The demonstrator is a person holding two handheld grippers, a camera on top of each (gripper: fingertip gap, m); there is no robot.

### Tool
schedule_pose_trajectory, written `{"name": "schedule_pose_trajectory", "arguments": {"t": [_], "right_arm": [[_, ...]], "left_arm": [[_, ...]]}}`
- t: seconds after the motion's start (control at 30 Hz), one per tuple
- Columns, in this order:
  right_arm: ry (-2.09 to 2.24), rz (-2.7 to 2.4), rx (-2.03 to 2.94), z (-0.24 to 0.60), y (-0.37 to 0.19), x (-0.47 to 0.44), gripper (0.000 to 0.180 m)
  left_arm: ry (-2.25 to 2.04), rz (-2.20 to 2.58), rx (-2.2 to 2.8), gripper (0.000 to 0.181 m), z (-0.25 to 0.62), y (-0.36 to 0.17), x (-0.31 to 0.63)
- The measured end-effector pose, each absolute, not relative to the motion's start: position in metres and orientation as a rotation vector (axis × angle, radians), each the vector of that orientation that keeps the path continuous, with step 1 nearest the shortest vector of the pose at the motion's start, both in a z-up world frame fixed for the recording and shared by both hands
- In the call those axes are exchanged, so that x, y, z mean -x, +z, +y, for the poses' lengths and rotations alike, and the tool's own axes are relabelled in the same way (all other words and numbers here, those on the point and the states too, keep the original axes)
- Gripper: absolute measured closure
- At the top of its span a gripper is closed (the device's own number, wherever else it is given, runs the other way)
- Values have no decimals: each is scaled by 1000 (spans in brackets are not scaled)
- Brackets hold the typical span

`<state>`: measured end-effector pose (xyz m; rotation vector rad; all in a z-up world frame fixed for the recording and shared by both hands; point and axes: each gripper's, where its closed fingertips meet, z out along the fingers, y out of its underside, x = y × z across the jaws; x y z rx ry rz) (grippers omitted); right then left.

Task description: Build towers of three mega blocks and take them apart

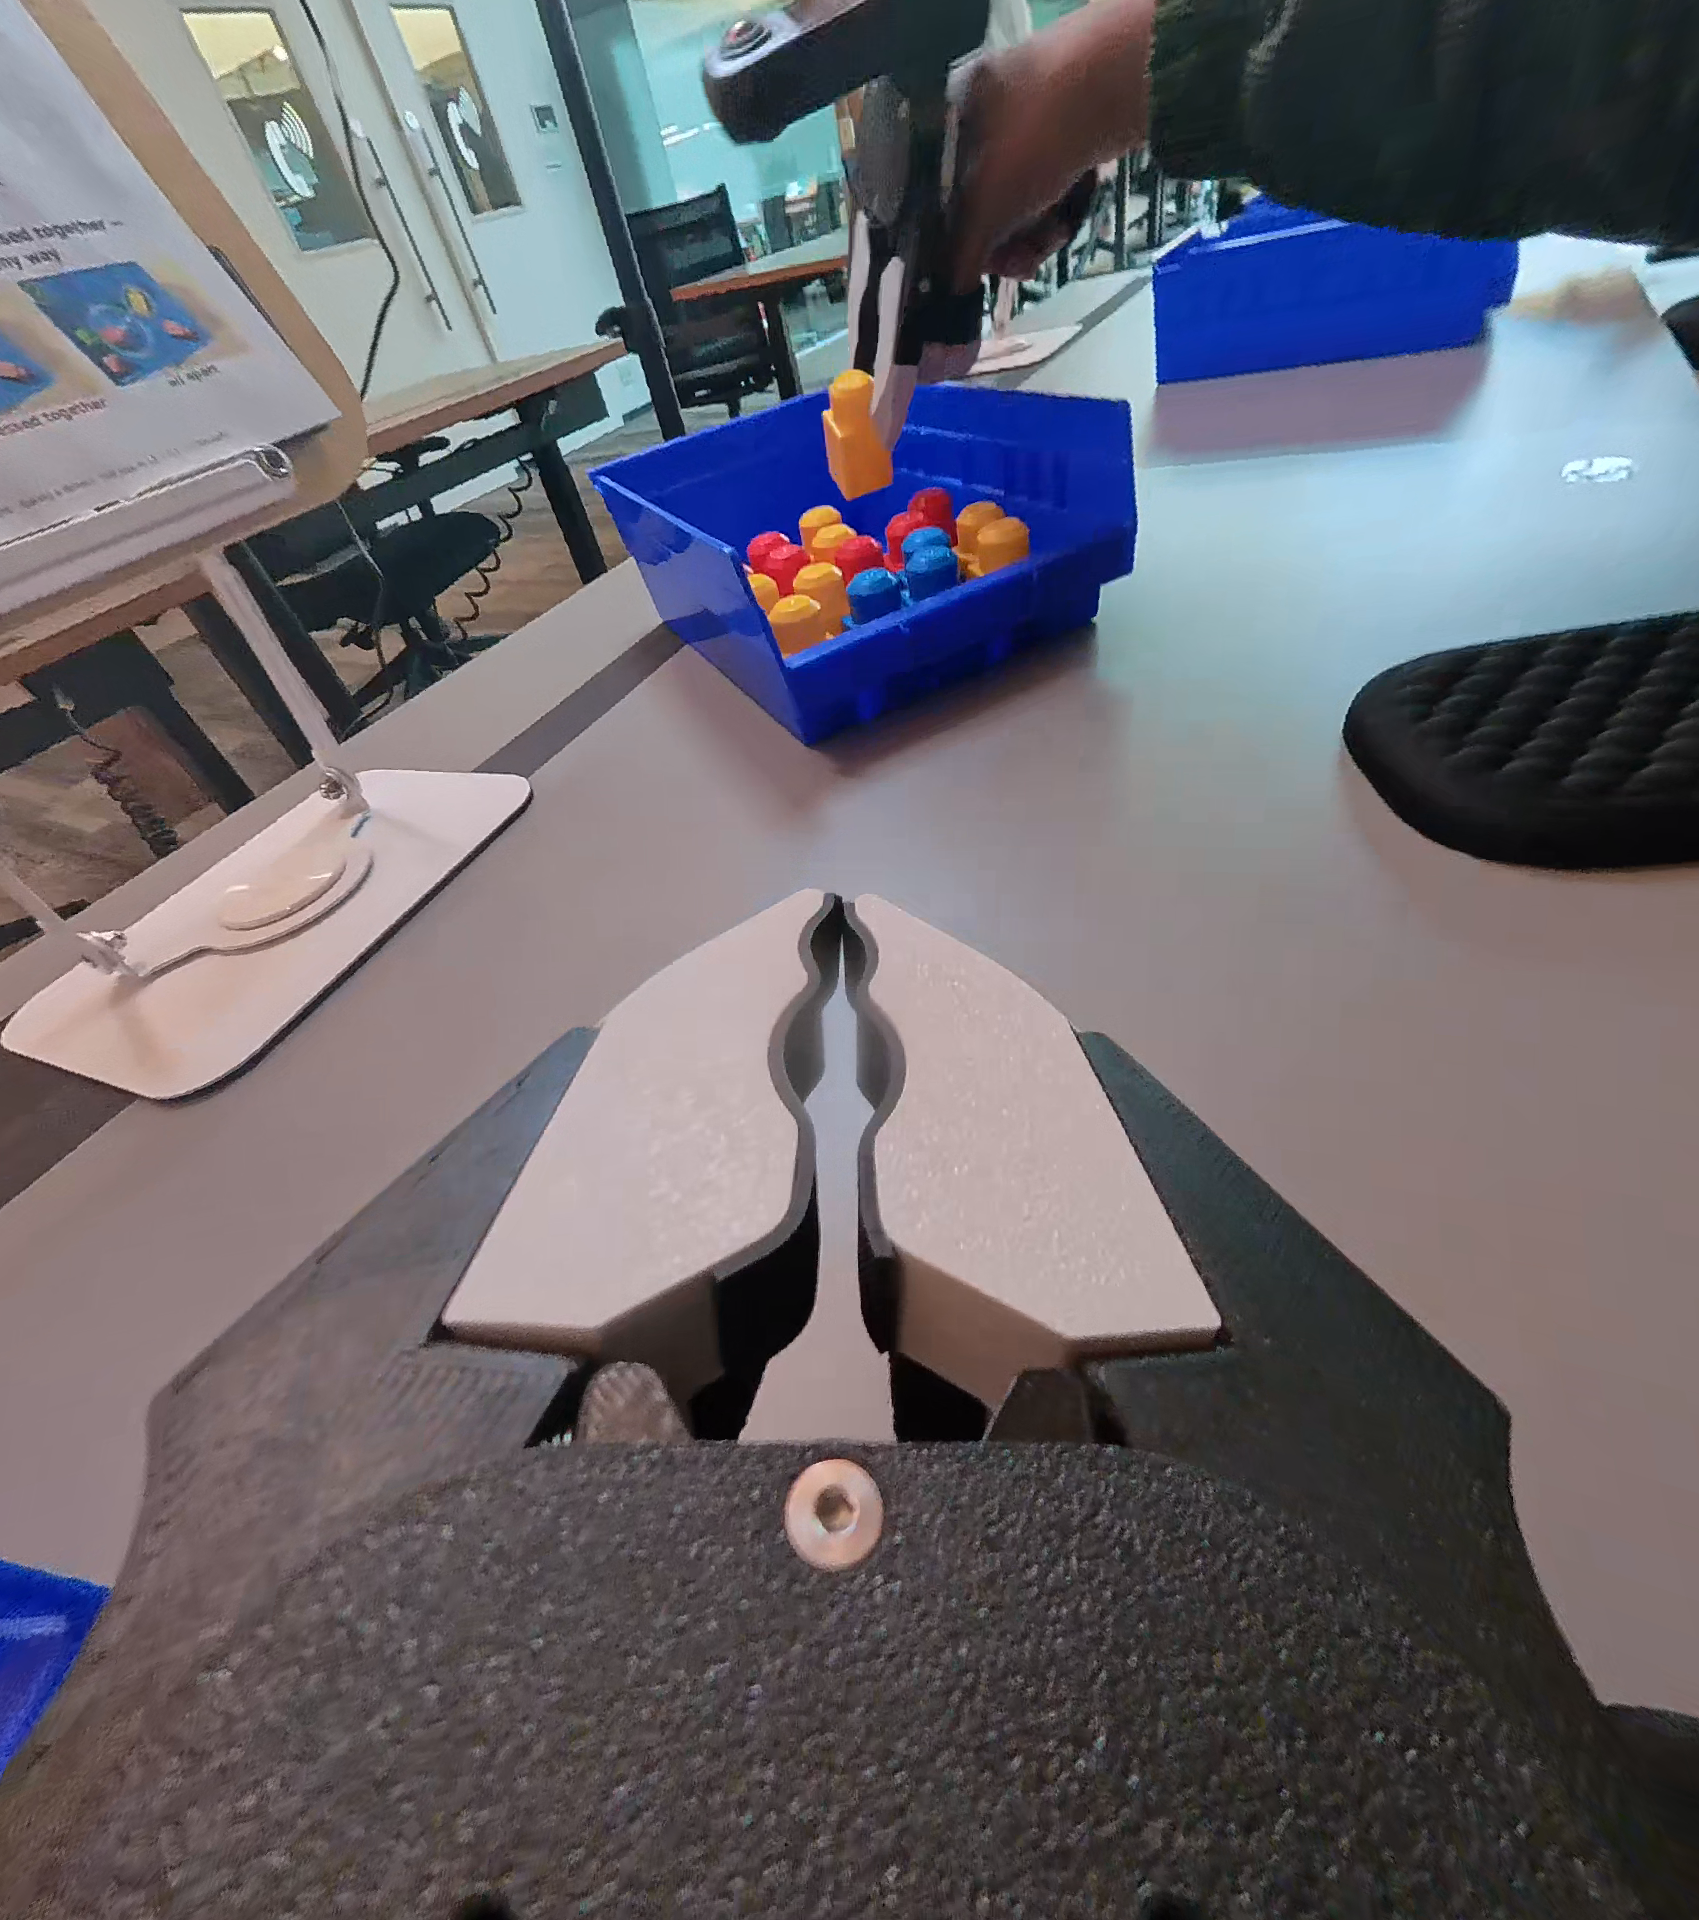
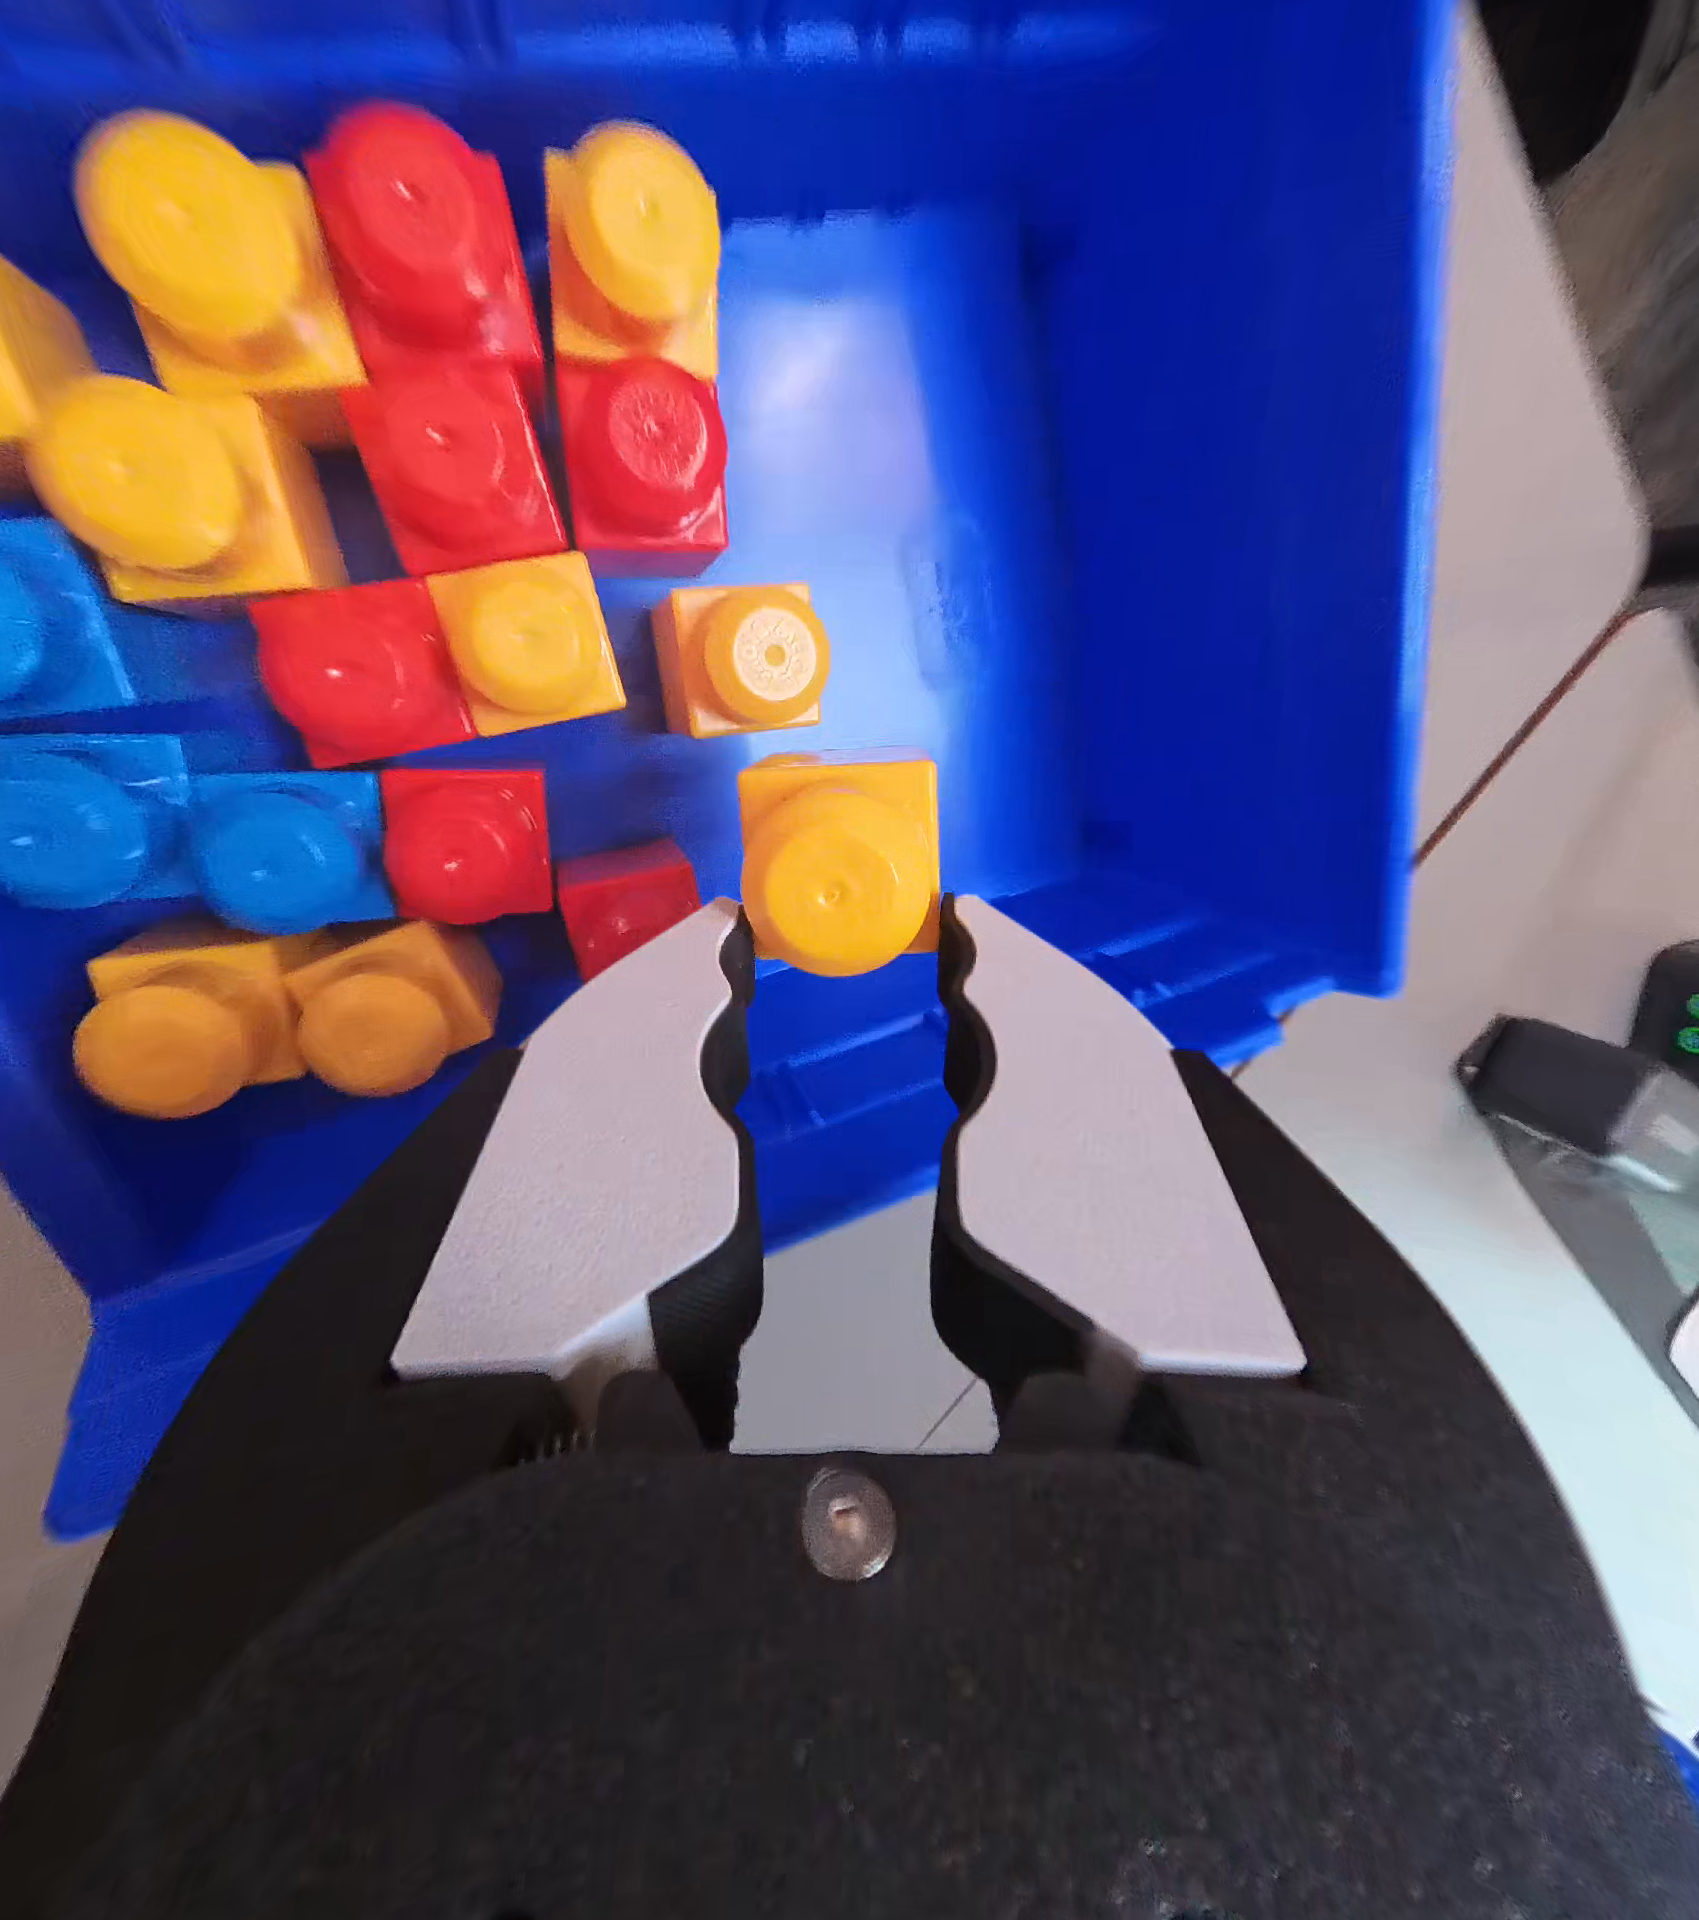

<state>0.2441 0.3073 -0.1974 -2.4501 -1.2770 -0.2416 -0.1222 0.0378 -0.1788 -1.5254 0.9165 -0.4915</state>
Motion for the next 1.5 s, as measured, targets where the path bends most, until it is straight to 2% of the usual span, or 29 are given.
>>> {"name": "schedule_pose_trajectory", "arguments": {"t": [0.2, 0.43, 0.5, 0.67, 0.83, 1.0, 1.17, 1.3, 1.5], "right_arm": [[-220, -1369, 2632, 306, -245, -245, 145], [-90, -1380, 2698, 301, -262, -236, 145], [-60, -1363, 2692, 301, -260, -235, 138], [-30, -1341, 2578, 301, -230, -228, 128], [54, -1151, 2133, 301, -152, -174, 128], [336, -870, 1677, 233, -76, -105, 142], [573, -758, 1543, 151, -83, -70, 179], [643, -768, 1556, 106, -116, -57, 179], [666, -740, 1531, 85, -139, -62, 179]], "left_arm": [[-470, 980, 1533, 181, 35, -189, 117], [-475, 990, 1540, 181, 35, -192, 117], [-469, 996, 1540, 181, 35, -193, 116], [-467, 977, 1542, 181, 37, -191, 118], [-440, 904, 1567, 181, 45, -185, 129], [-359, 767, 1585, 181, 60, -167, 156], [-289, 495, 1581, 181, 85, -126, 219], [-118, 226, 1564, 171, 114, -97, 304], [132, -46, 1720, 143, 174, -95, 434]]}}
